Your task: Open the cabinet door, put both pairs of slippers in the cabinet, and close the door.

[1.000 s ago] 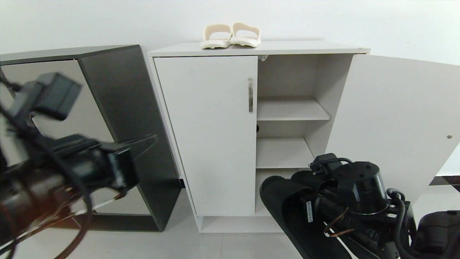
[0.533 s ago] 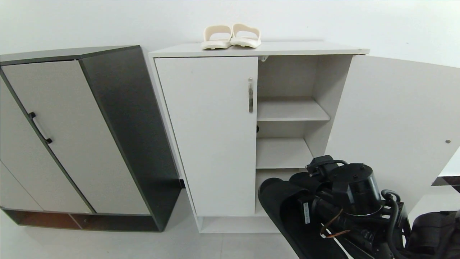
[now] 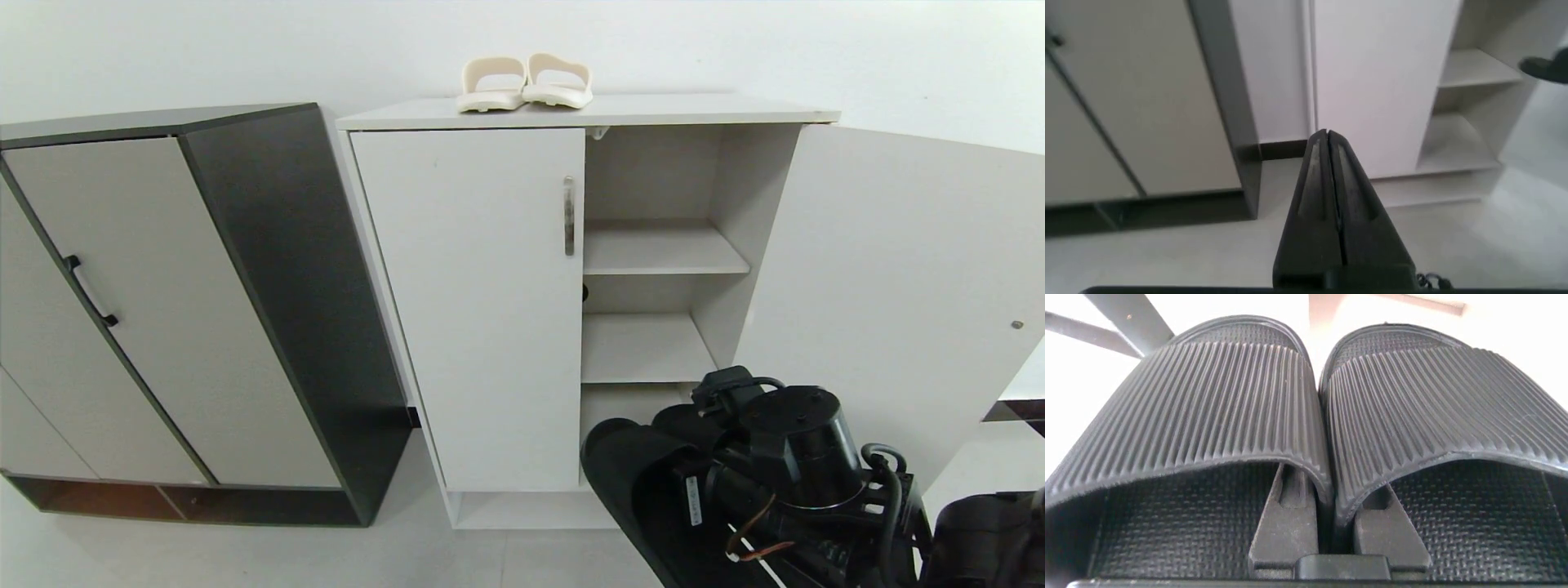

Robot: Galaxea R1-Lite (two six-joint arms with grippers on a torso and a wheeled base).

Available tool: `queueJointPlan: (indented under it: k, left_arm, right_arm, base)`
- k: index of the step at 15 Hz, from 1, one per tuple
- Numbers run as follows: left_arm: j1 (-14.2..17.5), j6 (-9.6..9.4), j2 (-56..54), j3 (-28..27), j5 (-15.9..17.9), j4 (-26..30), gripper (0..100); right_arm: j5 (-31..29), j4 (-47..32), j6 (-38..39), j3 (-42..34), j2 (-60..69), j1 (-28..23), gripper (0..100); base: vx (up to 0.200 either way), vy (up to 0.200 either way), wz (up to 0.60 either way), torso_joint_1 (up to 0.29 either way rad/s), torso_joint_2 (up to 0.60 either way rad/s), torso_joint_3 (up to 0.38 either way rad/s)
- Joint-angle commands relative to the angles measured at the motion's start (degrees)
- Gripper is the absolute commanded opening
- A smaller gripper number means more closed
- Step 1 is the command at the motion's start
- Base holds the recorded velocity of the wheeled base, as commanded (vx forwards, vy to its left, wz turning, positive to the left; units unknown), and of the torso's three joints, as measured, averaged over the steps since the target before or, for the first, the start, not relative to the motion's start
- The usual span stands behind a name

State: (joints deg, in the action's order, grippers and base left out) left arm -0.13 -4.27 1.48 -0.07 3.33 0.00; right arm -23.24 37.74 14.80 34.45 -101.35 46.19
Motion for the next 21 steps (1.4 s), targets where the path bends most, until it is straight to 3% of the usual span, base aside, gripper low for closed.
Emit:
queueJointPlan:
  k: [1, 3, 9, 12, 17, 21]
  left_arm:
    - [0.0, 0.05, -1.4, 0.1, 0.3, 0.0, 0]
    - [0.0, 2.25, -1.4, 0.1, 0.0, 0.0, 0]
    - [0.0, 2.25, -1.4, 0.1, 0.0, 0.0, 0]
    - [0.0, 2.25, -1.4, 0.1, 0.0, 0.0, 0]
    - [0.0, 2.25, -1.4, 0.1, 0.1, 0.0, 0]
    - [0.0, 2.25, -1.4, 0.1, 0.0, 0.0, 0]
  right_arm:
    - [-0.1, 0.1, 0.0, -0.3, 0.0, 0.3, 0]
    - [0.1, 0.1, 0.1, -0.3, -0.1, 0.3, 0]
    - [-0.1, 0.5, 0.1, 0.9, -1.0, 0.3, 0]
    - [-1.5, 0.4, 0.1, 3.2, -3.9, 0.9, 0]
    - [-10.6, 0.3, 5.8, 12.5, -14.4, 2.5, 0]
    - [-10.9, 0.1, 5.2, 17.2, -18.1, 2.4, 0]
  base:
    - [0.0, 0.0, 0.0, 0.0, 0.0, 0.0]
    - [0.0, 0.0, 0.0, 0.0, 0.0, 0.0]
    - [0.0, 0.0, 0.0, 0.0, 0.0, 0.0]
    - [0.0, -0.2, 0.0, 0.004, 0.01, 0.002]
    - [0.0, -0.2, 0.0, 0.005, 0.0, 0.001]
    - [0.0, -0.05, 0.0, 0.001, 0.0, 0.002]
